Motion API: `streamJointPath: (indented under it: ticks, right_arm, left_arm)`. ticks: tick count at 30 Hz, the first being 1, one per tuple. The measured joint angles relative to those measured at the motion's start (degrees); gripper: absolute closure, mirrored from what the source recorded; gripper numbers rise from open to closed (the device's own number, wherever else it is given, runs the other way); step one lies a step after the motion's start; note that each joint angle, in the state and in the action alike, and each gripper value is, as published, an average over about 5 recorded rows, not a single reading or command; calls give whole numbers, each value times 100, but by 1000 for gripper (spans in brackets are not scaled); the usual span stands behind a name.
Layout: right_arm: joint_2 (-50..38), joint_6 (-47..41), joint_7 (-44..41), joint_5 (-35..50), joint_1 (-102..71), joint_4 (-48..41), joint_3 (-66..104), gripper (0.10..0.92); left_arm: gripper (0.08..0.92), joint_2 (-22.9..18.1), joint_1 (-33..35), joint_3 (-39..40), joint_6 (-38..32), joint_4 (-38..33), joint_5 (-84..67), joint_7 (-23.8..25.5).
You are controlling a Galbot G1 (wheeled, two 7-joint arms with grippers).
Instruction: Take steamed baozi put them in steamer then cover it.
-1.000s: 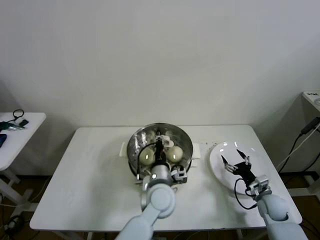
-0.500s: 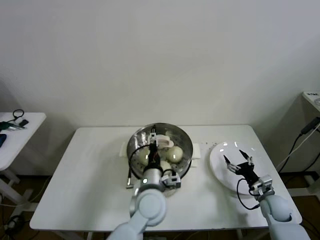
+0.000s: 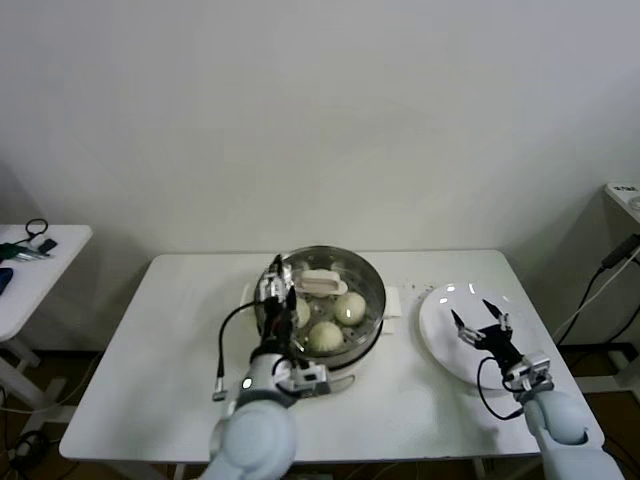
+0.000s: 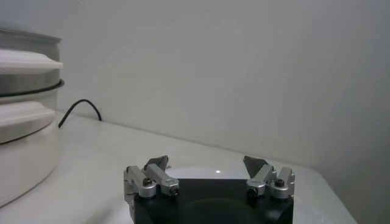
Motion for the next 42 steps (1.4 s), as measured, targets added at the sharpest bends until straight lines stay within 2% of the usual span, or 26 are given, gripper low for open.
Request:
streamJointPath:
  ticks: [5, 11, 16, 22, 28, 34, 42]
  right_arm:
    - [15, 35, -15, 16, -27, 6, 44, 203]
    - [71, 85, -21, 58, -105, 67, 120, 203]
    - [123, 116, -37, 95, -183, 150, 171, 203]
    - [200, 196, -46, 141, -308, 298, 217, 203]
    - [259, 207, -42, 176, -440, 514, 247, 203]
    - [330, 157, -38, 178, -524, 763, 268, 203]
    - [346, 161, -33, 170, -678, 923, 297, 203]
  left_arm:
    - [177, 133, 500, -586, -1, -225, -1037, -636]
    - [177, 114, 1183, -1668, -90, -317, -2932, -1445]
    - [177, -46, 1653, -2589, -797, -211, -4500, -1861]
    - [177, -301, 2024, -3491, -2259, 179, -6070, -2027]
    - [177, -445, 2292, -3928, -3319, 610, -6990, -2119]
    - [177, -509, 2449, -4123, -3939, 808, -7441, -2158]
    - [177, -537, 2620, -4320, -4392, 879, -7709, -2135]
